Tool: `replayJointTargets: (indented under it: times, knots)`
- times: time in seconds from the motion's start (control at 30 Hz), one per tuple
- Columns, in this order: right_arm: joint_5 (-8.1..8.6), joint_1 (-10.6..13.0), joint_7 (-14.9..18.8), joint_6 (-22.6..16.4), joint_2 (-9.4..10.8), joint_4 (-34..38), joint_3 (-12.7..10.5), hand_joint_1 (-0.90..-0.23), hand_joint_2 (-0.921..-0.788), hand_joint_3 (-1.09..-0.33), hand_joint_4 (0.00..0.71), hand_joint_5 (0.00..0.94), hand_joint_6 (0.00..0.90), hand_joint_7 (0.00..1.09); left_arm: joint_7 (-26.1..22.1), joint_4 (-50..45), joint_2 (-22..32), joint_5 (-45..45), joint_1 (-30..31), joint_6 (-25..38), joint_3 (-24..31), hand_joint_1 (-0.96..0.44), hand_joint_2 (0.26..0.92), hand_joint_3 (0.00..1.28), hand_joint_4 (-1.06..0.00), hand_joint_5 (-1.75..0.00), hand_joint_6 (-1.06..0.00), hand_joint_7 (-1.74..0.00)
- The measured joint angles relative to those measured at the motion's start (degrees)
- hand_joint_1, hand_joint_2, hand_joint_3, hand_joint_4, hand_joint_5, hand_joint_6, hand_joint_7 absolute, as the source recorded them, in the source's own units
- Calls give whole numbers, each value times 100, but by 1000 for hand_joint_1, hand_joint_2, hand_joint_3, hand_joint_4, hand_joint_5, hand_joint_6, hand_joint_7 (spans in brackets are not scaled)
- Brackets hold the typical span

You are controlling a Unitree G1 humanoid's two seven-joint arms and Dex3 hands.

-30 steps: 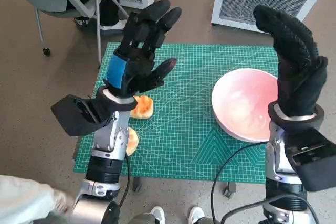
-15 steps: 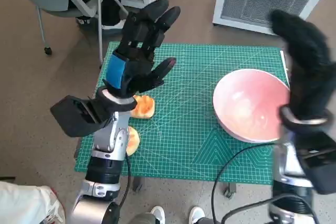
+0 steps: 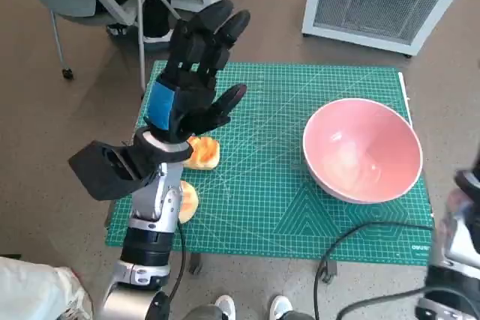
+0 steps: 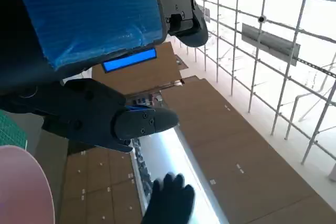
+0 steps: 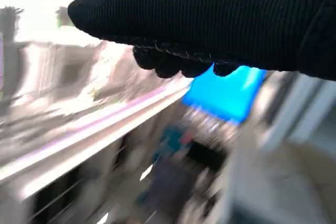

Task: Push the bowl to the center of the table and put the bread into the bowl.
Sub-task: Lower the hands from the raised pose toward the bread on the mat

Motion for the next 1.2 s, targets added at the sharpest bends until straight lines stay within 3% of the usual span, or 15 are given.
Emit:
replayJointTargets:
  times: [0.23,0.37,0.6,0.9,1.2]
  knots:
    - [24,-47,-161,-162,-261,1426,-136,-527,-921,-828,252,2,60,513,52,0,7,12,2,-1,13,-202,870,488,1,-424,1,-719]
    - [206,-180,-150,-130,-306,2201,-184,-519,-921,-832,246,1,114,384,87,-1,9,24,7,-1,17,-198,866,495,1,-420,1,-719]
    - [445,-480,46,147,-325,3227,-239,-517,-921,-820,237,0,161,274,98,-21,30,29,27,0,16,-196,860,502,1,-421,1,-717]
    - [559,-677,144,752,-288,3845,-246,-520,-921,-808,219,0,179,244,87,-94,136,25,57,35,41,-196,852,511,1,-428,1,-721]
    - [527,-825,26,1253,4,4026,-111,-497,-921,-810,264,21,194,253,96,-286,248,19,135,148,53,-196,847,521,1,-433,1,-738]
